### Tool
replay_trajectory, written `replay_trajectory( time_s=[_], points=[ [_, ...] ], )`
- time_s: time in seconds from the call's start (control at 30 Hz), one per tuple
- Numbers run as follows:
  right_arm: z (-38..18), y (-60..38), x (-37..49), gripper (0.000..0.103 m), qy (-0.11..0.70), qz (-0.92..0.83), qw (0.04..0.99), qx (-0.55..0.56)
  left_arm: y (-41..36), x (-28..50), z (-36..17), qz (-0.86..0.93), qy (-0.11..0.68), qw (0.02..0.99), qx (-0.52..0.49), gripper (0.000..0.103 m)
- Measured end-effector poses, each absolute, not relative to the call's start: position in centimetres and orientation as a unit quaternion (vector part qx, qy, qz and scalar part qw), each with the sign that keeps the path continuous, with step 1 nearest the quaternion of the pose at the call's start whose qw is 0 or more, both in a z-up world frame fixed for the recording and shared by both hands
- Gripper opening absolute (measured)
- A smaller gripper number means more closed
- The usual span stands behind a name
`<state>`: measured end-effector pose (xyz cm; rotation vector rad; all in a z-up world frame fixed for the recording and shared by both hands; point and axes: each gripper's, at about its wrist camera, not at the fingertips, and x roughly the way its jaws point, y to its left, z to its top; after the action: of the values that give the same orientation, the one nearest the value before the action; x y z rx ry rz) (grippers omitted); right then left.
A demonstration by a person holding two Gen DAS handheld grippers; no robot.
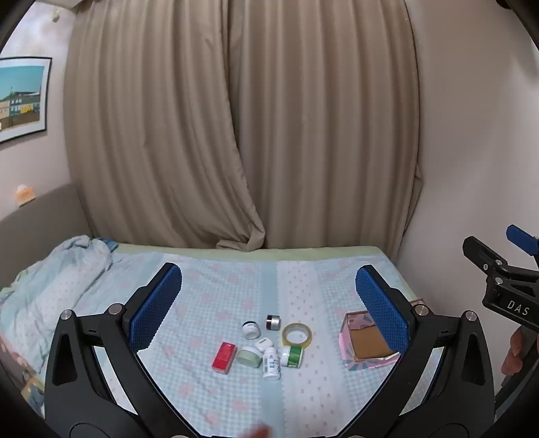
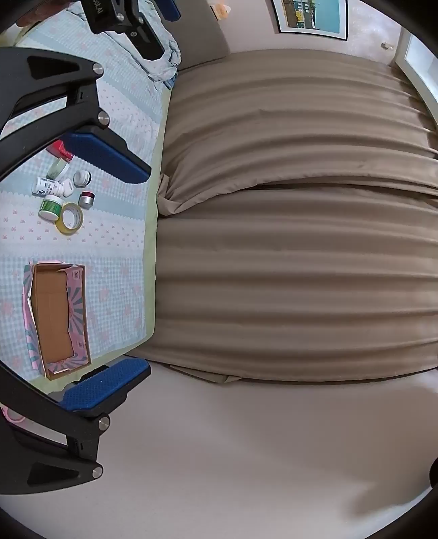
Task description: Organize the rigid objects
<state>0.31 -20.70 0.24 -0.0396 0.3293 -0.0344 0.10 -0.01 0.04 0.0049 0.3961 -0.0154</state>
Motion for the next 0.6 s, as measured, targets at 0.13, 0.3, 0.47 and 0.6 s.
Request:
replay_trajectory(
  time_s=[0.13,0.3,0.47,0.6],
  points=[
    [0.3,-20.6,0.3,0.103,0.164,-0.017,0.986,-0.023,-0.1,0.7,0.1,-0.009,0.202,0.979,0.005,0.102],
    [0.2,-20.6,0.2,0.103,0.164,-0.012,0.986,-0.013,1.0,0.6,1.3,0.0,0.201,0.979,-0.003,0.103],
    [0.6,-20.7,0.4,0.103,0.164,-0.001,0.986,-0.01,0.5,0.0,1.0,0.015,0.19,0.982,-0.003,0.103],
    [0.3,-20.4,0.6,0.103,0.162,0.006,0.987,-0.018,0.7,-0.2,0.9,0.017,0.187,0.982,-0.007,0.103]
  ],
)
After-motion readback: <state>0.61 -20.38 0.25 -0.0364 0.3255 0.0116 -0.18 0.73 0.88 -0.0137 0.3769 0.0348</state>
